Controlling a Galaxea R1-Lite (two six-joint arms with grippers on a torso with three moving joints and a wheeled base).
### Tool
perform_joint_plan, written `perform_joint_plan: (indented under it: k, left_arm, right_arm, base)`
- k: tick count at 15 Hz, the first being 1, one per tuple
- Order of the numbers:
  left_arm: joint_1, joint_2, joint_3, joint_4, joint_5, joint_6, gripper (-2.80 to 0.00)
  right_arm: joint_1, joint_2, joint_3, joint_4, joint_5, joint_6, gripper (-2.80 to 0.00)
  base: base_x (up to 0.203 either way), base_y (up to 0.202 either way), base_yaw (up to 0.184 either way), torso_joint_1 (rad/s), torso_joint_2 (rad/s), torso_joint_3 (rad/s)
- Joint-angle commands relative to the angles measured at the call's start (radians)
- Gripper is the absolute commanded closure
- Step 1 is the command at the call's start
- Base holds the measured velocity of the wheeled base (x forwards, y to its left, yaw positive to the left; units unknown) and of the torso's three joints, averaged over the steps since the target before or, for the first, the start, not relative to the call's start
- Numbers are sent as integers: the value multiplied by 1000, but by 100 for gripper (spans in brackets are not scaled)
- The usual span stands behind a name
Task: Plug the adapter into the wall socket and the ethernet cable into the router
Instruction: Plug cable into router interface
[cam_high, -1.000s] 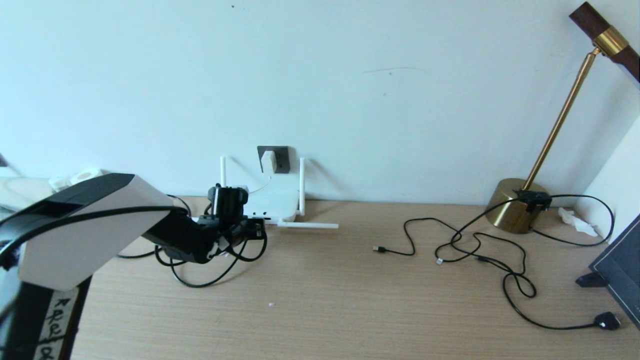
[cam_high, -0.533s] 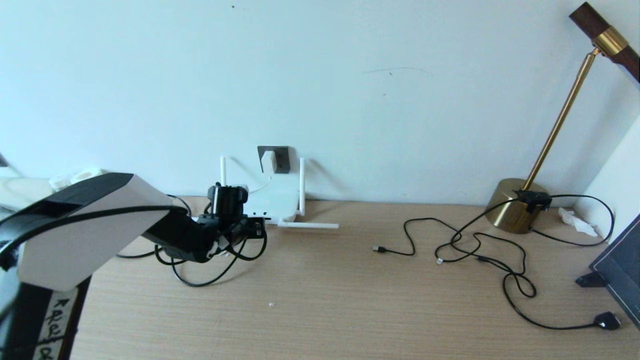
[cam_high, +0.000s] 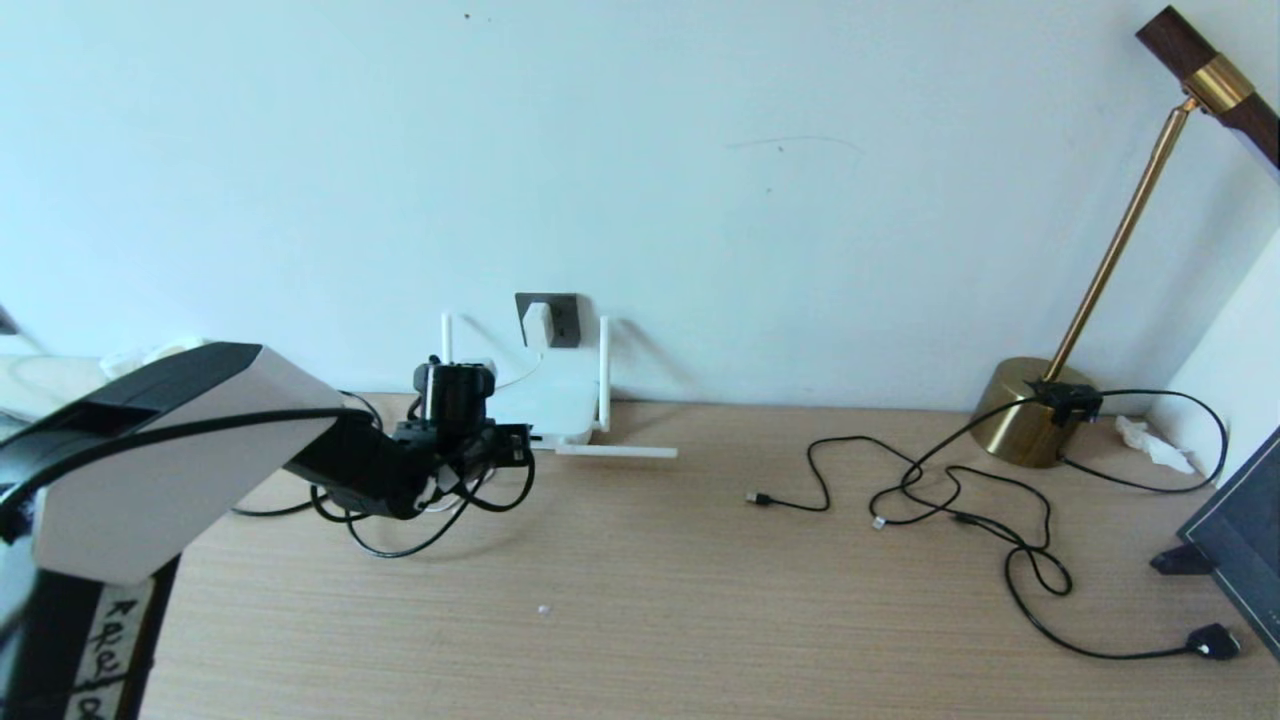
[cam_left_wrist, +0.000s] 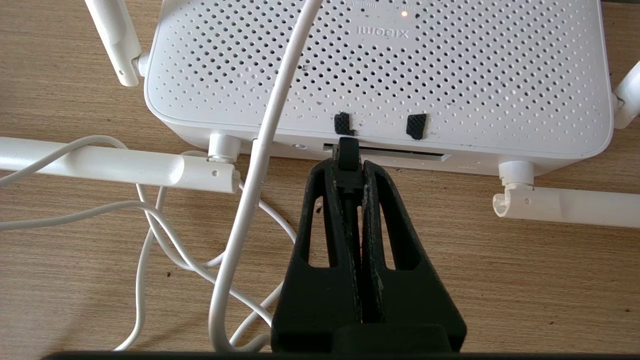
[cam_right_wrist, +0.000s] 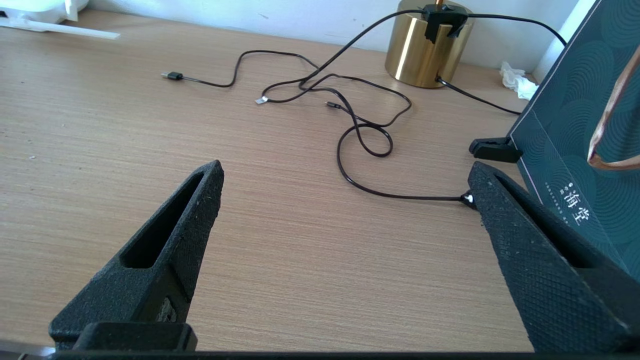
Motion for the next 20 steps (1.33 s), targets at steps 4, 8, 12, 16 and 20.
perform_joint_plan:
  k: [4,8,12,16,20]
  left_arm:
    - [-1,19,-4,3,1,-1,0]
    - [-1,8,6,3,3,-1,0]
    - [-3,4,37,-3,3,-1,0]
    - [-3,4,43,-5,3,-1,0]
    - [-3,2,40,-5,3,0,0]
  right_arm:
    - [0,2,0,0,1,-1,-280]
    - [0,2,2,0,1,-1,-280]
    - [0,2,0,0,1,-1,-280]
    - [0,2,0,0,1,-1,-280]
    - [0,2,0,0,1,-1,-280]
  base:
    - [0,0,0,0,0,0]
    - [0,0,0,0,0,0]
    - [0,0,0,0,0,0]
    - [0,0,0,0,0,0]
    - [0,0,0,0,0,0]
